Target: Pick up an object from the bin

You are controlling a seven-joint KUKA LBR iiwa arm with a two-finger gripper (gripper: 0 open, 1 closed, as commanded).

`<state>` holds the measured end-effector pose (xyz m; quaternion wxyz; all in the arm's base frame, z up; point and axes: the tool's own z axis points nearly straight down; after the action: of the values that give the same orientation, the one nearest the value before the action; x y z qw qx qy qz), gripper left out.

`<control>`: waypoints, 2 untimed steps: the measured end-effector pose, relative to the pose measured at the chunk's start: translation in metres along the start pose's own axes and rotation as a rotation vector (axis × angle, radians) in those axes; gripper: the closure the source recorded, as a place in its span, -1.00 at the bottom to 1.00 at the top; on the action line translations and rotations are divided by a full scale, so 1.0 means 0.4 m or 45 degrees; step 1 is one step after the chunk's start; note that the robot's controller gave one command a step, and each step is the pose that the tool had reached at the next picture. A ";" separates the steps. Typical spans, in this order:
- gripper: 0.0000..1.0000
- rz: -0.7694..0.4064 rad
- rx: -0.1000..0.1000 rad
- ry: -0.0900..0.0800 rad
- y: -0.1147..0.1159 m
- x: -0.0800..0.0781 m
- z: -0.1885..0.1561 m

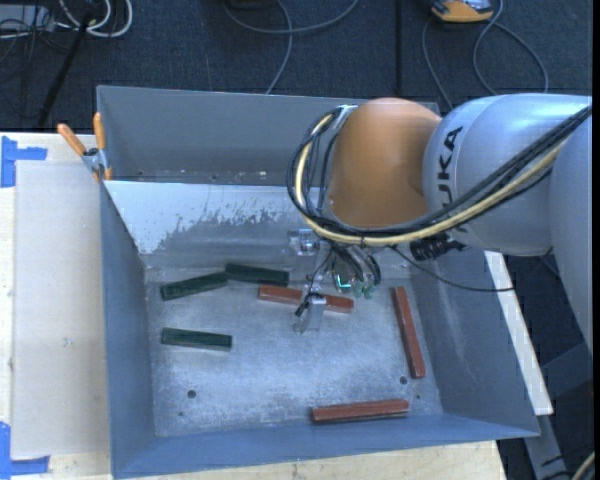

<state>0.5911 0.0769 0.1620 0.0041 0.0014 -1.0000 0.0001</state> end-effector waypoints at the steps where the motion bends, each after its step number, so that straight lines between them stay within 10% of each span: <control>1: -1.00 0.246 0.000 -0.004 0.040 -0.042 0.189; 2: 1.00 0.248 -0.001 -0.008 0.039 -0.044 0.184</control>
Offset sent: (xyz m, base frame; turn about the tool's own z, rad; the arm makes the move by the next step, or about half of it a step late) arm 0.0173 0.0159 -0.0729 0.1942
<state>0.6082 0.0928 0.0884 0.0009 -0.0958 -0.9954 0.0000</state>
